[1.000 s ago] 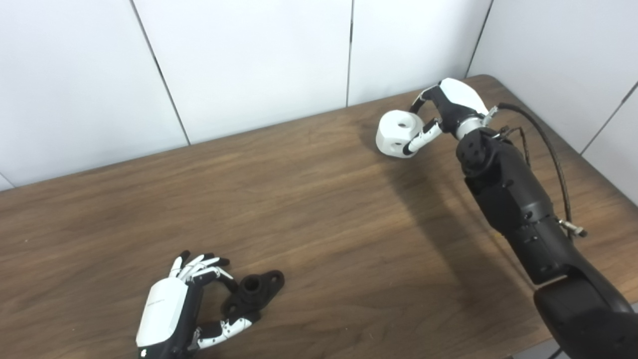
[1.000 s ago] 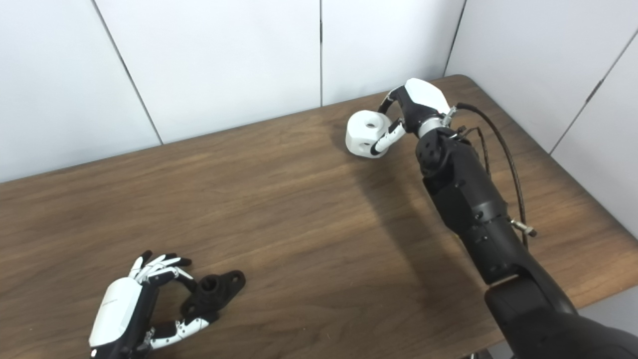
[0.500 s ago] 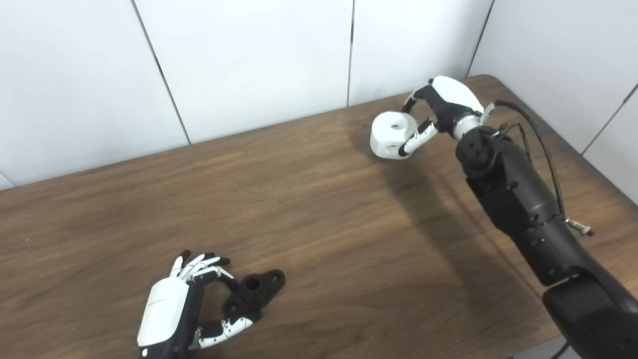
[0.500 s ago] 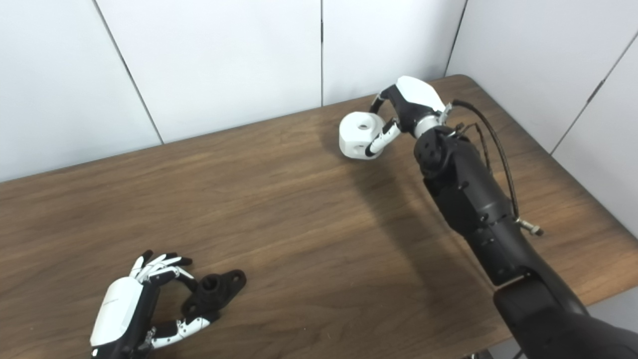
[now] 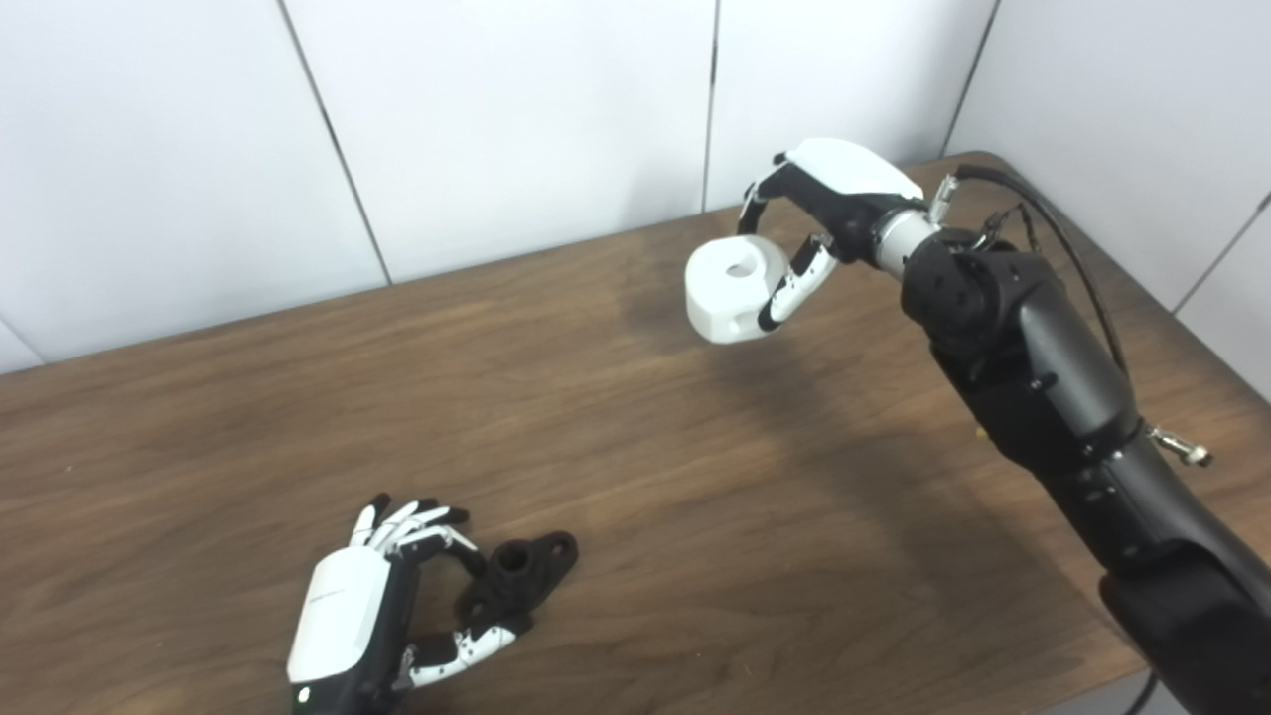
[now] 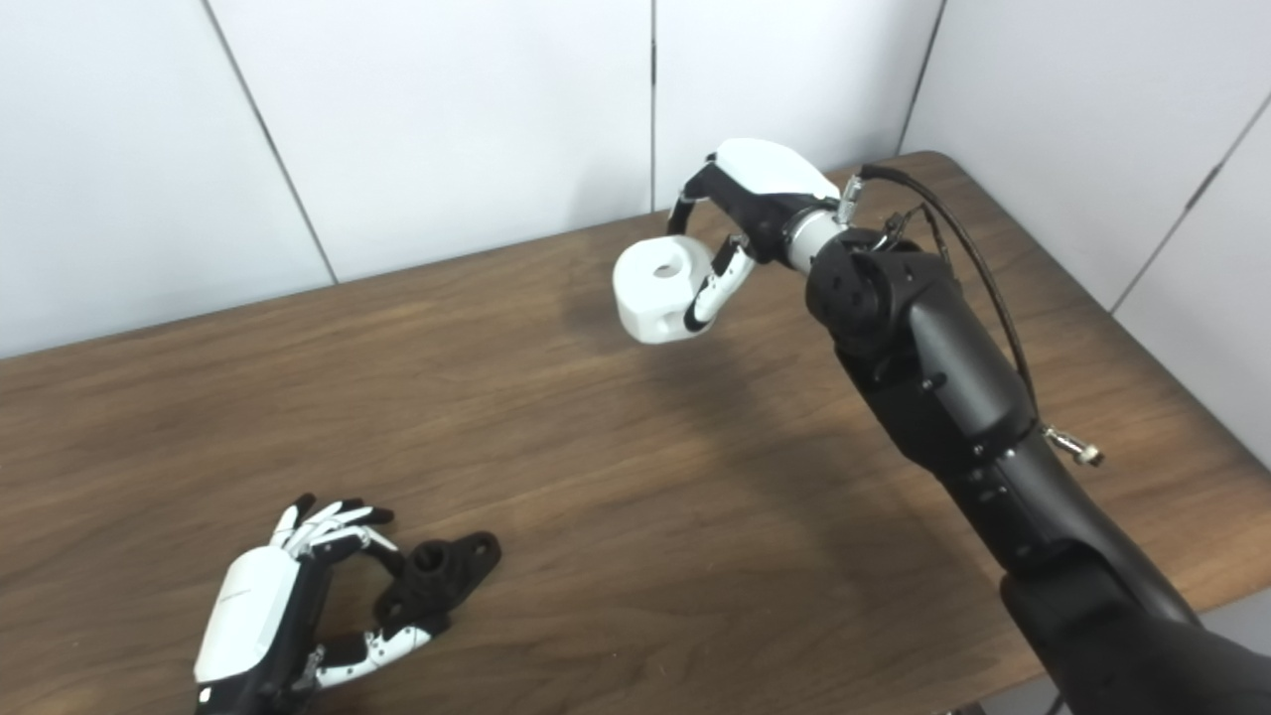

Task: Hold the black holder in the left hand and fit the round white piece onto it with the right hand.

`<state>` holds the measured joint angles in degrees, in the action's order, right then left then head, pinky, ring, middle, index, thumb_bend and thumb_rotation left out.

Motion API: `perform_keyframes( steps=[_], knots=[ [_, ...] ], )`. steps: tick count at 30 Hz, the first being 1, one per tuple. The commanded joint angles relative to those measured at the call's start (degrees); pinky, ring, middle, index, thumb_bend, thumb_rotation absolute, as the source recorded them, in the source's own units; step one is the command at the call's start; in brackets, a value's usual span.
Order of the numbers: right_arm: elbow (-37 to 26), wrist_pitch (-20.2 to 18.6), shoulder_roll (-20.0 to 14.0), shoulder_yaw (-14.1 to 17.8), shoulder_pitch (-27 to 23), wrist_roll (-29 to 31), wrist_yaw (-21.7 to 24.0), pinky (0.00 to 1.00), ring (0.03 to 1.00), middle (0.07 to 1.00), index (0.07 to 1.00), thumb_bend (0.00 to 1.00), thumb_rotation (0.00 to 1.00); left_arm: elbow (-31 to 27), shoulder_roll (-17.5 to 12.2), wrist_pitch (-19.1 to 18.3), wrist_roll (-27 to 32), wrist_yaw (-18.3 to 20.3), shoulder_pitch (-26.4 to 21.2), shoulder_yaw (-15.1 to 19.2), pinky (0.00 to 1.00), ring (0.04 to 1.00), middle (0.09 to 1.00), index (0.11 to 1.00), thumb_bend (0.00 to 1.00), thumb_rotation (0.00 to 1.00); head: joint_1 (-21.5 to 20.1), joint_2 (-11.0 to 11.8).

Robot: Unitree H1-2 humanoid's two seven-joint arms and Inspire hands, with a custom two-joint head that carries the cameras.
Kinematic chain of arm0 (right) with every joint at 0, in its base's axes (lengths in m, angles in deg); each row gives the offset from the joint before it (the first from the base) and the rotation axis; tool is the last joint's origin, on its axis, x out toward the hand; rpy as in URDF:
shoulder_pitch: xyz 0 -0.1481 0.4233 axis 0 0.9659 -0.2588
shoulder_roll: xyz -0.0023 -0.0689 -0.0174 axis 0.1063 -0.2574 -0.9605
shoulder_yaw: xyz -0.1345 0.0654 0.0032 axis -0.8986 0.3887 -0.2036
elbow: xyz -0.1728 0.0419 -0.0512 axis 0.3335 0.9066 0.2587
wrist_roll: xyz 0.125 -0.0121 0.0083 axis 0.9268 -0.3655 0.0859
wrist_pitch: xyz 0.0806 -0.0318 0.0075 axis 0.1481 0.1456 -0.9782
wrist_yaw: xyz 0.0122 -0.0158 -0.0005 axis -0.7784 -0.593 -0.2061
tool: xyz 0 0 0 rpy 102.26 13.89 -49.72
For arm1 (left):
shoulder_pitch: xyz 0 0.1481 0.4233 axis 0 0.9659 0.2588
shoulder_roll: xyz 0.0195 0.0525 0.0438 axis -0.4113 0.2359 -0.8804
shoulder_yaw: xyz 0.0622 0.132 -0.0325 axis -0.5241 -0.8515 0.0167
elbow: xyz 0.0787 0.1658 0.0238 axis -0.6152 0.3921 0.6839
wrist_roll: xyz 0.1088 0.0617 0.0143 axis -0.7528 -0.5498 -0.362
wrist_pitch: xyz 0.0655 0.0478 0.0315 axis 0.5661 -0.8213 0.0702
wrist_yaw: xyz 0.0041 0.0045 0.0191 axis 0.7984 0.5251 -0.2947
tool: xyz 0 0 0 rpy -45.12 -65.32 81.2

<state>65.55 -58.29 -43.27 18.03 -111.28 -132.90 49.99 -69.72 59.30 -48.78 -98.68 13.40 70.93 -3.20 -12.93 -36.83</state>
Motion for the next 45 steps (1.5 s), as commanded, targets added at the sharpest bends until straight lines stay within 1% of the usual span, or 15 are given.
perform_keyframes(
  steps=[1,4,5,12,20,23,30,36,40,43,45],
  knots=[
    [-3.3,-0.1,0.2,0.6,-2.5,-1.6,0.8,1.00,0.964,0.823,0.485,0.52,0.14,0.0,0.2,-0.4,-1.4,-0.2,0.2,-0.7,1.00,0.871,0.782,0.486,0.52,0.04,0.0,-0.1],
    [-6.0,-0.1,1.7,0.9,-2.2,-2.2,4.2,1.00,0.976,0.839,0.485,0.52,0.14,0.7,0.6,-0.1,-1.8,-0.9,0.1,-1.0,1.00,0.875,0.783,0.486,0.52,0.04,1.8,-0.2],
    [-6.9,-0.1,2.0,0.7,-2.0,-2.3,4.9,1.00,0.979,0.842,0.485,0.52,0.14,0.8,0.7,-0.2,-2.1,-0.9,0.0,-1.2,1.00,0.876,0.784,0.486,0.52,0.04,2.9,-0.2],
    [-10.2,0.5,3.2,-1.0,-1.8,-0.5,7.1,1.00,0.965,0.834,0.483,0.52,0.14,1.3,2.0,-1.4,-3.6,-1.5,-0.2,-2.6,1.00,0.884,0.789,0.486,0.52,0.05,7.6,-0.8],
    [-13.0,1.0,5.6,-3.2,-1.6,1.2,7.4,1.00,0.980,0.814,0.483,0.52,0.14,2.2,3.1,-2.2,-5.1,-3.3,-0.5,-3.9,1.00,0.882,0.789,0.486,0.52,0.05,9.0,-1.6],
    [-13.6,1.8,6.5,-4.3,-1.3,1.6,6.6,1.00,0.962,0.823,0.482,0.52,0.14,2.3,3.2,-2.4,-5.4,-3.4,-0.7,-4.2,1.00,0.884,0.790,0.485,0.52,0.05,10.1,-2.2],
    [-15.0,1.2,8.8,-5.9,-0.8,2.4,6.8,1.00,0.967,0.850,0.481,0.53,0.14,2.8,3.4,-2.8,-6.0,-3.8,-1.3,-4.8,1.00,0.889,0.795,0.486,0.52,0.05,11.6,-3.4],
    [-16.2,1.0,9.4,-7.6,-0.7,1.9,8.0,1.00,0.971,0.852,0.481,0.53,0.14,3.2,3.4,-3.0,-6.2,-4.4,-1.6,-5.3,1.00,0.889,0.794,0.486,0.52,0.05,12.4,-4.2],
    [-16.9,0.5,10.1,-8.1,-0.5,2.7,8.5,1.00,0.972,0.850,0.480,0.53,0.14,3.1,3.7,-3.5,-6.5,-4.3,-1.8,-5.5,1.00,0.888,0.795,0.486,0.52,0.05,13.0,-4.6],
    [-17.3,0.8,10.2,-8.8,-0.2,2.7,9.0,1.00,0.978,0.852,0.480,0.53,0.14,3.2,3.8,-3.8,-6.7,-4.3,-1.9,-5.8,1.00,0.888,0.796,0.486,0.52,0.05,13.5,-5.1],
    [-17.5,1.3,10.4,-9.1,0.2,2.8,8.5,1.00,0.976,0.849,0.480,0.53,0.14,3.3,3.8,-3.9,-6.6,-4.4,-1.9,-5.9,1.00,0.887,0.795,0.486,0.52,0.05,13.8,-5.2]
  ],
)
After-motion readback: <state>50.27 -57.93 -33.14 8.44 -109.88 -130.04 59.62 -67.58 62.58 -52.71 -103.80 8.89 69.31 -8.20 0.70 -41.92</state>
